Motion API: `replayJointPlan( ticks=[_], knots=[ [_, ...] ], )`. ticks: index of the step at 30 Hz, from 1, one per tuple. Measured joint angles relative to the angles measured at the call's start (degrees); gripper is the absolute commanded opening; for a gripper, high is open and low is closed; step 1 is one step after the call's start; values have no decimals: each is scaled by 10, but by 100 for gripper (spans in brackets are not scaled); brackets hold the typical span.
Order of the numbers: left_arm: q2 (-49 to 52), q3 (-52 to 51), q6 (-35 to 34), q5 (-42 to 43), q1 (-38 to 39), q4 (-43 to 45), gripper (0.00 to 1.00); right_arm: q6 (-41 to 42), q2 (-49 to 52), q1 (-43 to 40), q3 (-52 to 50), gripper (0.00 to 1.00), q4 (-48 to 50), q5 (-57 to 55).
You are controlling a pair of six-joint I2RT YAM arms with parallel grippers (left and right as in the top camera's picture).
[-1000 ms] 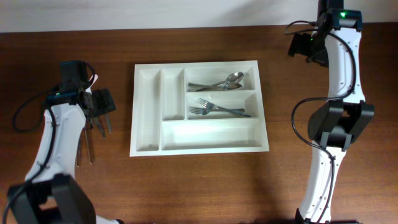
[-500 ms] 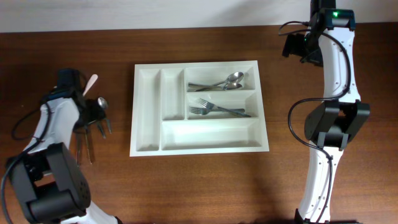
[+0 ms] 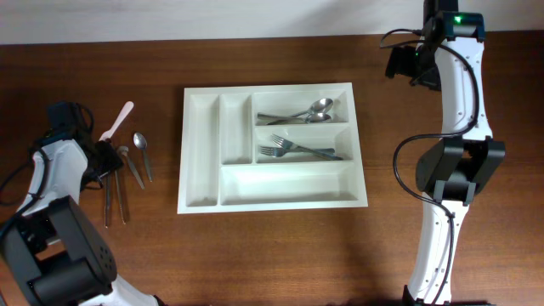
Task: Pack container
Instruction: 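Lower the left gripper and grasp the silver tongs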
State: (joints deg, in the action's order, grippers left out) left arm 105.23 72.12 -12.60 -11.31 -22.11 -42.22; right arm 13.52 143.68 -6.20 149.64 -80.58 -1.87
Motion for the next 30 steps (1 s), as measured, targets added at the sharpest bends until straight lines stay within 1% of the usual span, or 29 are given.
replayJointPlan(
  ticks=[7, 12, 13, 17, 19, 24, 27, 28, 30],
  knots=[
    [64, 1, 15, 4, 0, 11, 74, 0, 0, 0, 0, 99, 0, 0],
    [76, 4, 23, 6, 0, 14, 72, 0, 0, 0, 0, 99, 0, 0],
    [76, 4, 23, 6, 0, 16, 69, 0, 0, 0, 0, 99, 0, 0],
    [76, 4, 28, 8, 0, 26, 46, 0, 0, 0, 0, 99, 0, 0],
    [76, 4, 28, 8, 0, 26, 38, 0, 0, 0, 0, 99, 0, 0],
    [76, 4, 30, 8, 0, 26, 35, 0, 0, 0, 0, 99, 0, 0],
    [76, 4, 30, 8, 0, 26, 30, 0, 0, 0, 0, 99, 0, 0],
    [76, 4, 29, 8, 0, 26, 28, 0, 0, 0, 0, 99, 0, 0],
    [76, 4, 29, 8, 0, 26, 17, 0, 0, 0, 0, 99, -1, 0]
  ],
)
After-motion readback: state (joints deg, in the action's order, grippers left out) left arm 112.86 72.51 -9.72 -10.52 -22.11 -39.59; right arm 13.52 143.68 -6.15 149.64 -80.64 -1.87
